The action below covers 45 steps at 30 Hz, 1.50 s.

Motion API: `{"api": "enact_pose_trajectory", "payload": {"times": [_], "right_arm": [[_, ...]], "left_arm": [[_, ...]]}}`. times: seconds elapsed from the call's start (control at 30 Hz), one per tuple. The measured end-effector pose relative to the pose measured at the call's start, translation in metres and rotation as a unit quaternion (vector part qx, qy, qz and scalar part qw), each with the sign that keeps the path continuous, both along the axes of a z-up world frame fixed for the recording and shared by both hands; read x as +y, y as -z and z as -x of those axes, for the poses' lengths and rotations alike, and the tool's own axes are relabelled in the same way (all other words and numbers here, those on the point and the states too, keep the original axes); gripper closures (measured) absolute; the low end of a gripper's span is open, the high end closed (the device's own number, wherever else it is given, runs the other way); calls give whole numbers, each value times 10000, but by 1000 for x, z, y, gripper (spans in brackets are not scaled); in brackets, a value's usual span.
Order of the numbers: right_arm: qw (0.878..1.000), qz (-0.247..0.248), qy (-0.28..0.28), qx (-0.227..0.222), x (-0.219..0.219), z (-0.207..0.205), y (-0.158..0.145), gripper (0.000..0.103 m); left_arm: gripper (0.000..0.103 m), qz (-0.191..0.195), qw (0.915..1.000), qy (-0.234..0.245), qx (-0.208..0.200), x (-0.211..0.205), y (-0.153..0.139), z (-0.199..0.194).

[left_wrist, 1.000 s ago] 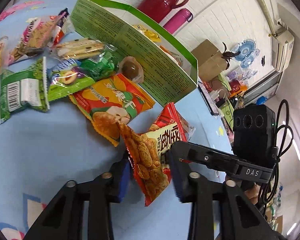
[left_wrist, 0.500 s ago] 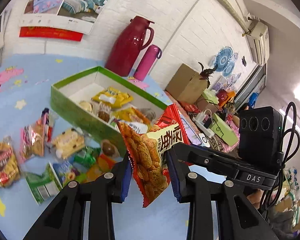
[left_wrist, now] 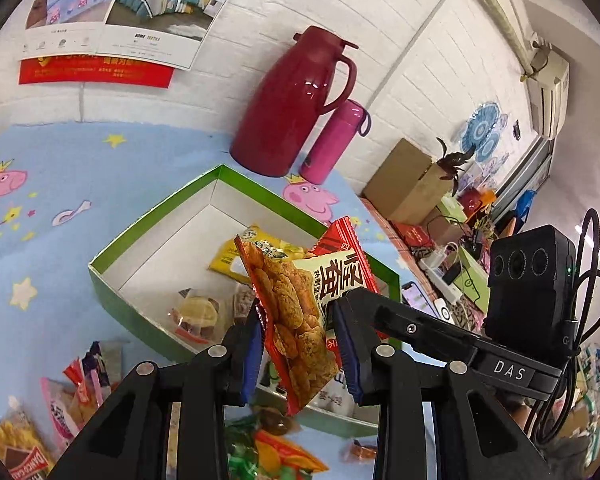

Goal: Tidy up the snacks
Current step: 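Carry the red bag into the green box and open both grippers, then grasp the orange fruit-snack bag with both grippers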

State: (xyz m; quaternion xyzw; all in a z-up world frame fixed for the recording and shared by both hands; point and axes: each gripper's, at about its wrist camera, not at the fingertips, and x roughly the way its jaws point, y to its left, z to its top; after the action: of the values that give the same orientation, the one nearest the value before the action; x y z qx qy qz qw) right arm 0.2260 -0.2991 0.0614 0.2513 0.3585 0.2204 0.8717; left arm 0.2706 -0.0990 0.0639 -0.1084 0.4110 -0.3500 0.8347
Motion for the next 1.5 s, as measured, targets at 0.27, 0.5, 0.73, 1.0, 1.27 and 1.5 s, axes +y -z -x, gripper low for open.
{"api": "enact_pose_trajectory", "payload": {"times": [0.27, 0.5, 0.73, 1.0, 1.27, 1.5], "right_arm": [[9990, 136, 235, 360, -8, -39, 31, 44], [9984, 184, 388, 367, -19, -26, 28, 27], [9992, 235, 319, 31, -8, 21, 0, 25], [9983, 245, 31, -524, 12, 99, -27, 16], [9973, 573, -451, -122, 31, 141, 4, 16], [9950, 862, -499, -27, 33, 153, 23, 17]], "left_arm": [[26, -447, 9980, -387, 225, -1, 29, -37], [18, -442, 9959, -785, 75, 22, 27, -24], [18, -523, 9953, -809, -22, 37, 3, 24], [18, -577, 9935, -967, 150, 62, -1, 112], [18, 48, 9877, -1080, 1125, 71, 66, 160], [20, 193, 9814, -1171, 1508, 50, 96, 148]]}}
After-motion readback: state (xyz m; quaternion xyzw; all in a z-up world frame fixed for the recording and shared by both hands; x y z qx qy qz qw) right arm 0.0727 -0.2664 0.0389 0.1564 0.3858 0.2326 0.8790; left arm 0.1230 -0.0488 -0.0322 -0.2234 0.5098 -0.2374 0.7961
